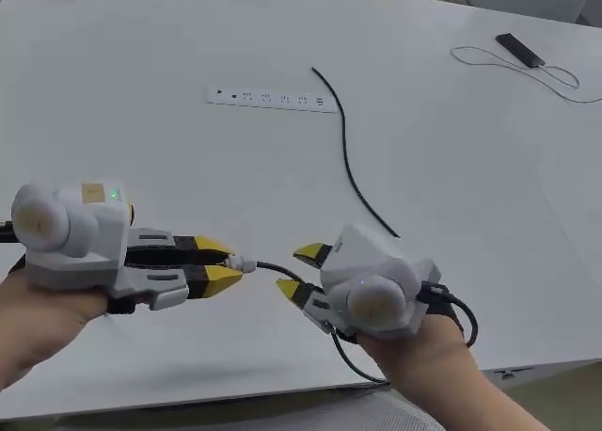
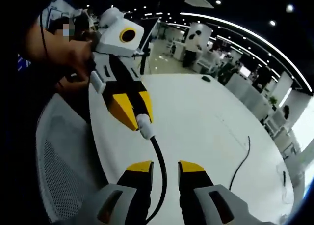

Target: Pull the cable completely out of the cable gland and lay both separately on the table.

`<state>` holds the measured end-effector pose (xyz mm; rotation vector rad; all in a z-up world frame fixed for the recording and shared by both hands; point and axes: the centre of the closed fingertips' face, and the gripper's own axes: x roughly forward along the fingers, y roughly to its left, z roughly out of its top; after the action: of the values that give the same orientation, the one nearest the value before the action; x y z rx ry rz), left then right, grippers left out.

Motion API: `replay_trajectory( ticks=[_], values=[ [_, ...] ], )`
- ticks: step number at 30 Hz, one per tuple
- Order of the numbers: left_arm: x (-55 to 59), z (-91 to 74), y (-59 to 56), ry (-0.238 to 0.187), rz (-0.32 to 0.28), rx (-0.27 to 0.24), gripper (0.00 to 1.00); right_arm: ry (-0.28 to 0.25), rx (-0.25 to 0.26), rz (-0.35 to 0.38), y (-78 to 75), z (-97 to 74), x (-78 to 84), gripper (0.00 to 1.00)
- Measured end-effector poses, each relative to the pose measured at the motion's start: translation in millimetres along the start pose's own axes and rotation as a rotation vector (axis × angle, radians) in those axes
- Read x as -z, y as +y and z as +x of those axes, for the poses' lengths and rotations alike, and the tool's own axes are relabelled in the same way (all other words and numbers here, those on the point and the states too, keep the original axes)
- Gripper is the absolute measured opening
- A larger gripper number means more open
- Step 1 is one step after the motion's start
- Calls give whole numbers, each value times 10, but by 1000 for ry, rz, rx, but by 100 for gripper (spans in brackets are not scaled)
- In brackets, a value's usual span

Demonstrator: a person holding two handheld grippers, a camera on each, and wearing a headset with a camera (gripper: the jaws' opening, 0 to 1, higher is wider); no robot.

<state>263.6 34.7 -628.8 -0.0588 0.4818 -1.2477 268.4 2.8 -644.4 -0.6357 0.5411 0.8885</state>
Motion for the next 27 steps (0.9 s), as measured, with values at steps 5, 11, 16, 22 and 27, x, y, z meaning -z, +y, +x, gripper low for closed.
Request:
replay_trajectory(
  ticks=[5,11,16,22,27],
  values=[
    [-13,4,4,2,5,-3,15,3,-18,-59,34,62,-78,14],
    [-23,8,-2,1,12,1,15,-4,-29,-137,63,87,-141,9],
    [-21,14,-7,0,14,2,15,-1,-48,-133,101,110,-136,4],
    [-16,17,-10,-1,23,3,15,-6,-37,-106,103,111,-146,1],
    [-14,25,-19,-1,26,9,15,-11,-33,-69,102,103,-133,0]
  ],
)
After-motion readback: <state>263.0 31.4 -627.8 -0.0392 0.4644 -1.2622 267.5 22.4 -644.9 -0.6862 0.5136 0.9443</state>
